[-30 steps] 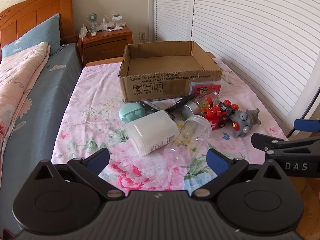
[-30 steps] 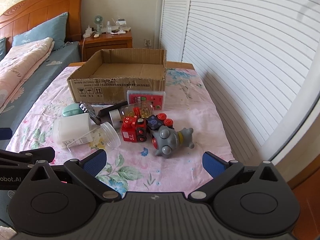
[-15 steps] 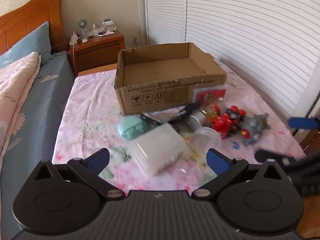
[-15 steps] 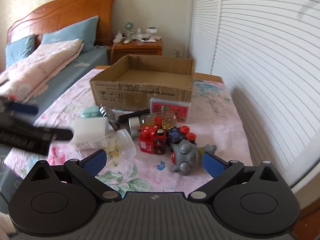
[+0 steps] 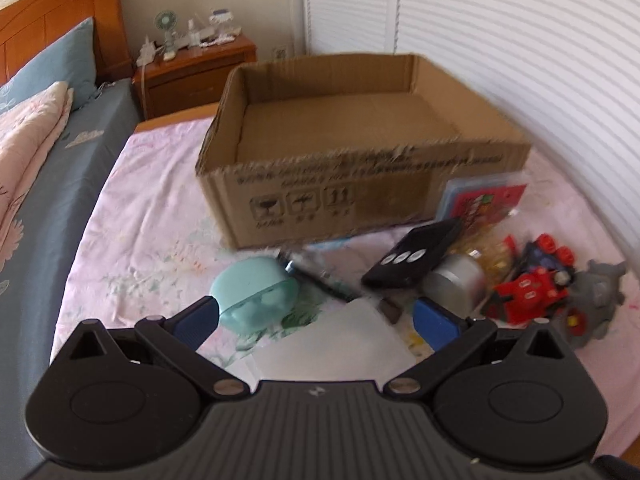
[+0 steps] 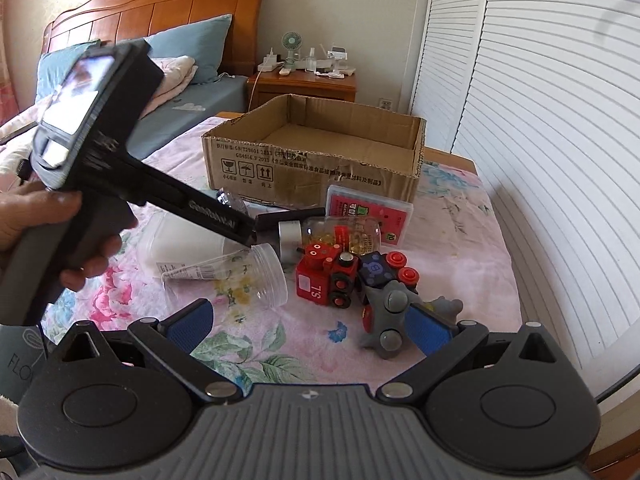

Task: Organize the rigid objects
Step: 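Grasp the white container with the left tool while the right grasps the clear jar, then carry the white container and clear jar into the box and release both, then move the left tool to the mint-green case and the right to the grey figure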

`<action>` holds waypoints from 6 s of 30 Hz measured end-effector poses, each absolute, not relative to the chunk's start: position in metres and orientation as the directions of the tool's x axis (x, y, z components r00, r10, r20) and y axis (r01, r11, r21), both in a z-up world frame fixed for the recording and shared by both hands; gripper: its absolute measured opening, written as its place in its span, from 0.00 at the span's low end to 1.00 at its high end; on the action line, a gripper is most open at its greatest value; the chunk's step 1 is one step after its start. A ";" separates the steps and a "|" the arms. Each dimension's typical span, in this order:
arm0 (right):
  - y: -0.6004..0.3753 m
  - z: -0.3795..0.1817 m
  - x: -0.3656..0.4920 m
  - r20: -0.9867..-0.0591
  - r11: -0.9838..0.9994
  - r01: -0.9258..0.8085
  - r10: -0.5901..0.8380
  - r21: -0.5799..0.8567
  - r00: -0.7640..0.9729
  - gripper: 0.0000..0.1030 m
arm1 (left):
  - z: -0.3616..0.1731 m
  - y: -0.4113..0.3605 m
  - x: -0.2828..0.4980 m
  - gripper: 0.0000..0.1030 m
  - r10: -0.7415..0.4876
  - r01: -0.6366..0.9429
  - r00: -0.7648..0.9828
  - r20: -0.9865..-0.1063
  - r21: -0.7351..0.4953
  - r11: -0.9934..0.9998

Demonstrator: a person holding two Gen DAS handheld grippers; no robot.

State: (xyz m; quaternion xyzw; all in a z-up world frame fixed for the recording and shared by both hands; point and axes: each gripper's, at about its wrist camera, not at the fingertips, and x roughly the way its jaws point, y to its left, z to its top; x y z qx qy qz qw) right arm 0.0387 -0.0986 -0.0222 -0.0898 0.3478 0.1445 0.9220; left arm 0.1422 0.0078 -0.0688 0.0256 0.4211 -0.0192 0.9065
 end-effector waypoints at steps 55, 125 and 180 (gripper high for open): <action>-0.026 -0.062 0.098 -0.771 0.786 -0.610 0.327 -0.099 0.547 0.91 | -0.086 0.077 0.107 0.80 -0.093 0.107 0.623 -0.777 -0.034 0.994; -0.078 0.036 0.305 -0.695 0.940 -0.341 0.244 -0.001 0.676 1.00 | -0.024 0.064 0.162 0.96 -0.206 0.251 0.640 -0.740 -0.052 0.967; -0.154 -0.091 0.086 -0.757 0.975 -0.220 0.123 -0.028 0.642 1.00 | -0.096 0.072 0.181 1.00 -0.214 0.372 0.538 -0.815 0.002 0.928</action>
